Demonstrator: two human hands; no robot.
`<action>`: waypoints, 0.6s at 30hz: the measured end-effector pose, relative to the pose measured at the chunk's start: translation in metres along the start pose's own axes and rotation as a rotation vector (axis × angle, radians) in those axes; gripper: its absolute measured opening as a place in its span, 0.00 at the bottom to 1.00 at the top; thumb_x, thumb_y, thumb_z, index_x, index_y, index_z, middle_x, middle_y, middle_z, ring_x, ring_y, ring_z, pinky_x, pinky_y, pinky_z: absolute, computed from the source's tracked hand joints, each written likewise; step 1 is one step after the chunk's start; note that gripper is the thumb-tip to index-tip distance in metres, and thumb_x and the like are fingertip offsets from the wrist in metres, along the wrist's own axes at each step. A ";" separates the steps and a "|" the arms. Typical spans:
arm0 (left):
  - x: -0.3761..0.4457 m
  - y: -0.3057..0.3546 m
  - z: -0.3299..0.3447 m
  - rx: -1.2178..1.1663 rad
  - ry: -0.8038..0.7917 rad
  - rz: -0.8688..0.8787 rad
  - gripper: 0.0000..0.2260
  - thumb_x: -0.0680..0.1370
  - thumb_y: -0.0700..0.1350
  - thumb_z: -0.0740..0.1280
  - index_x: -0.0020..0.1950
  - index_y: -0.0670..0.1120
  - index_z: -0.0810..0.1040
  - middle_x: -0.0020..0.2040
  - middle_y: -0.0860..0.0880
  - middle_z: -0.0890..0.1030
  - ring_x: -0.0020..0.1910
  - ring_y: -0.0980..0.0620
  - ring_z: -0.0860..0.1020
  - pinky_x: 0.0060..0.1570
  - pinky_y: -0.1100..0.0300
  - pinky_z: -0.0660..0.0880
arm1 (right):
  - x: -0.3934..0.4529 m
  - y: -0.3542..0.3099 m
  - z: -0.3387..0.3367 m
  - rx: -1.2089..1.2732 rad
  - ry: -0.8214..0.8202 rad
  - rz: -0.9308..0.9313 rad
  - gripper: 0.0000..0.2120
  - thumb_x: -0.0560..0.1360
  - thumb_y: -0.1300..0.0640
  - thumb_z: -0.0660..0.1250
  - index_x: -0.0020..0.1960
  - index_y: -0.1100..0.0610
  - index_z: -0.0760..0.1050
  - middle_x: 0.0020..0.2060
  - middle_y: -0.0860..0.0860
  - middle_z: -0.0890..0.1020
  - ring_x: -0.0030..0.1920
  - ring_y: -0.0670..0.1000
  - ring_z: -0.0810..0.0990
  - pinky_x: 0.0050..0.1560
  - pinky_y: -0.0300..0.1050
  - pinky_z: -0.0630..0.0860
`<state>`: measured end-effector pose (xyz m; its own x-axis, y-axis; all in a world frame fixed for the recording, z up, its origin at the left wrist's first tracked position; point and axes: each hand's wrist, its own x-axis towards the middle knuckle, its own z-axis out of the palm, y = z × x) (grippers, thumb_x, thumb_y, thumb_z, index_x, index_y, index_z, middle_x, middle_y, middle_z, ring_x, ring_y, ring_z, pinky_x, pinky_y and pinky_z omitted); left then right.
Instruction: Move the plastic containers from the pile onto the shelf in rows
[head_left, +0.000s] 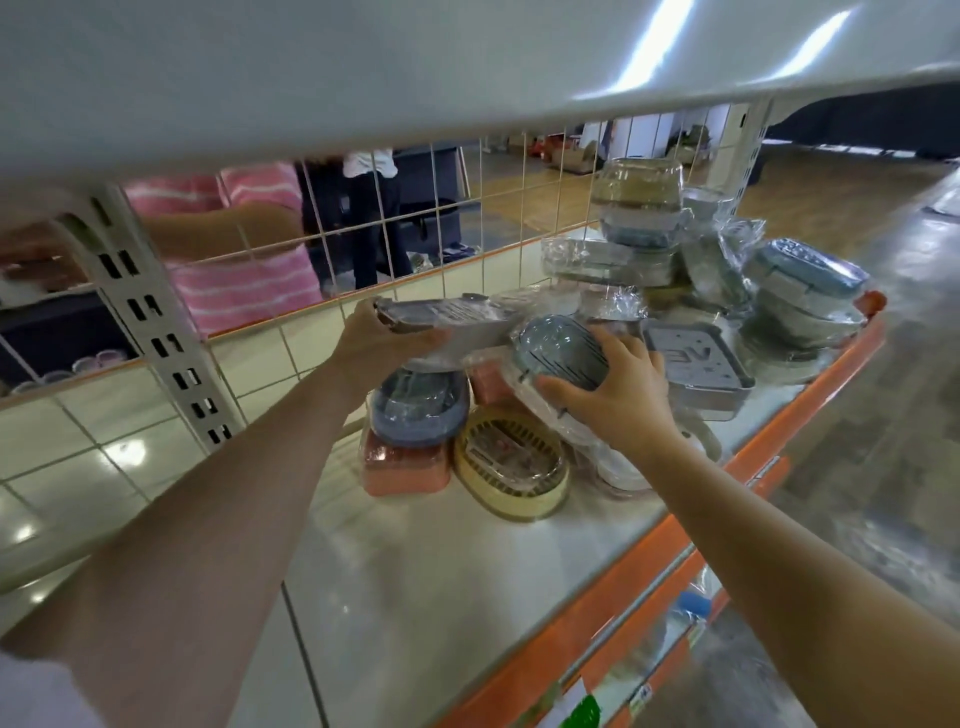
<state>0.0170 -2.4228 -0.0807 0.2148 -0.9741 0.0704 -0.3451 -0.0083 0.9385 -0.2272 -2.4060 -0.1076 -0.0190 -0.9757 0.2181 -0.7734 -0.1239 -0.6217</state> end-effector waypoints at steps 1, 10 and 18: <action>-0.002 0.002 0.001 0.030 0.010 0.038 0.31 0.57 0.56 0.80 0.53 0.43 0.76 0.46 0.45 0.81 0.45 0.49 0.79 0.44 0.54 0.75 | -0.001 0.000 0.000 -0.005 -0.002 -0.004 0.44 0.66 0.34 0.69 0.75 0.51 0.58 0.68 0.53 0.67 0.68 0.57 0.60 0.70 0.58 0.61; -0.038 0.004 -0.007 0.068 0.236 0.186 0.12 0.66 0.46 0.78 0.38 0.50 0.74 0.32 0.56 0.79 0.28 0.63 0.74 0.29 0.71 0.70 | -0.016 -0.005 0.001 0.015 -0.018 -0.106 0.44 0.67 0.35 0.70 0.75 0.51 0.58 0.68 0.53 0.67 0.66 0.56 0.61 0.69 0.55 0.61; -0.092 -0.021 -0.034 -0.030 0.395 0.144 0.18 0.67 0.44 0.78 0.35 0.52 0.67 0.31 0.56 0.74 0.29 0.60 0.71 0.34 0.61 0.71 | -0.041 -0.028 0.012 0.013 -0.120 -0.226 0.44 0.67 0.36 0.70 0.75 0.52 0.57 0.69 0.53 0.66 0.68 0.56 0.61 0.70 0.54 0.62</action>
<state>0.0355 -2.3250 -0.0954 0.5016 -0.8036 0.3204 -0.3716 0.1343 0.9186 -0.1967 -2.3648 -0.1080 0.2295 -0.9372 0.2625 -0.7413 -0.3431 -0.5768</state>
